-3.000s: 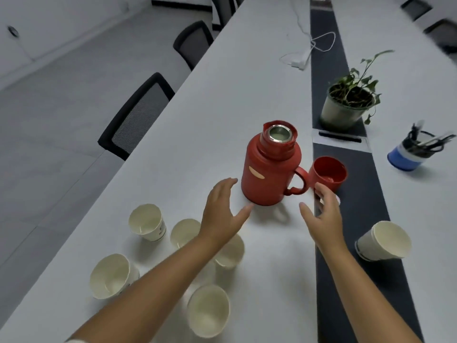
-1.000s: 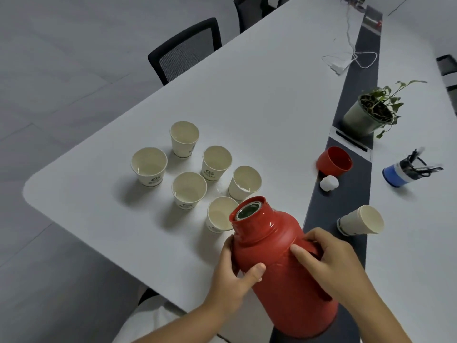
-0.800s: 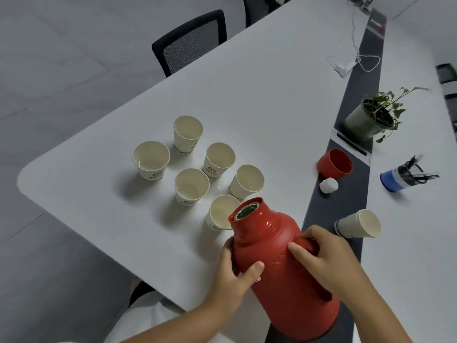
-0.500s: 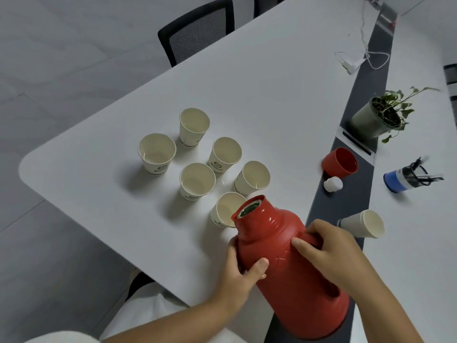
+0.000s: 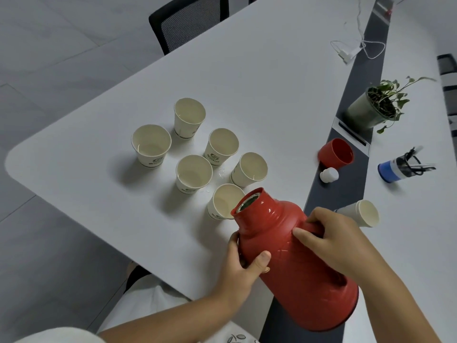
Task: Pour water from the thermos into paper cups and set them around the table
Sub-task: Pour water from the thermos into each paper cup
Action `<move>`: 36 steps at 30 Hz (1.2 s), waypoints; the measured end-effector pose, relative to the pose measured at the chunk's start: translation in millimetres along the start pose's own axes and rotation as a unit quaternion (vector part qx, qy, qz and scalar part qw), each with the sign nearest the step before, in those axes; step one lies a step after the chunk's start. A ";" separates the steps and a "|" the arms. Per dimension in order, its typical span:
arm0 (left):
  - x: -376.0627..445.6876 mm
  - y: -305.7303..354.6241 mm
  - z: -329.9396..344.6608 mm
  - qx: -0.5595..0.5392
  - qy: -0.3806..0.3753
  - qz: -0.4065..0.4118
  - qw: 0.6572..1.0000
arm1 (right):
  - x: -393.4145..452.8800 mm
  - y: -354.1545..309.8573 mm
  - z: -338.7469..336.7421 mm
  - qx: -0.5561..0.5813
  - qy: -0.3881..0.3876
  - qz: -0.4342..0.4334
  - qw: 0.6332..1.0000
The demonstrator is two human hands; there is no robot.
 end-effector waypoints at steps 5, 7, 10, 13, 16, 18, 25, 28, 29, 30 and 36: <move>-2.0 -3.4 -0.9 -0.007 0.003 -0.008 1.000 | 1.4 -3.8 -0.1 -0.018 0.004 -0.006 1.000; -2.3 -4.2 -2.4 -0.006 0.005 -0.008 1.000 | 1.9 -5.5 0.8 -0.022 0.002 -0.008 1.000; -2.0 -3.2 -2.9 -0.008 0.005 -0.004 1.000 | 3.0 -7.6 0.8 -0.025 0.000 -0.007 1.000; -1.4 -2.2 -3.1 -0.011 0.004 -0.001 1.000 | 3.7 -10.0 0.4 -0.030 -0.003 -0.007 1.000; -0.6 -2.9 -4.8 -0.011 0.006 0.000 1.000 | 3.8 -11.2 1.1 -0.031 -0.004 -0.006 1.000; -0.7 -2.8 -5.4 -0.009 0.006 -0.003 1.000 | 3.6 -11.4 2.0 -0.029 -0.007 -0.005 1.000; -1.8 -0.6 -5.7 0.005 0.009 -0.004 1.000 | 2.6 -10.3 2.1 -0.025 -0.008 -0.001 1.000; -3.3 -0.3 -4.9 0.005 0.008 -0.006 1.000 | 1.6 -8.7 2.2 -0.022 -0.008 0.001 1.000; -3.9 -0.1 -4.3 0.005 0.007 -0.006 1.000 | 1.3 -8.3 2.1 -0.021 -0.008 0.002 1.000; -4.2 0.1 -3.8 0.005 0.007 -0.006 1.000 | 1.1 -8.5 1.9 -0.020 -0.008 0.003 1.000; -6.6 1.6 -5.0 0.007 0.013 -0.001 1.000 | 0.5 -10.1 3.1 -0.022 -0.008 0.007 1.000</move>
Point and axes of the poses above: each hand's wrist, its own x-axis towards the middle knuckle, its own z-axis out of the palm, y = z × x, the point moved 9 cm from there along x, towards the middle knuckle, and after that the axes turned 5 degrees about y, right-handed, at the moved point
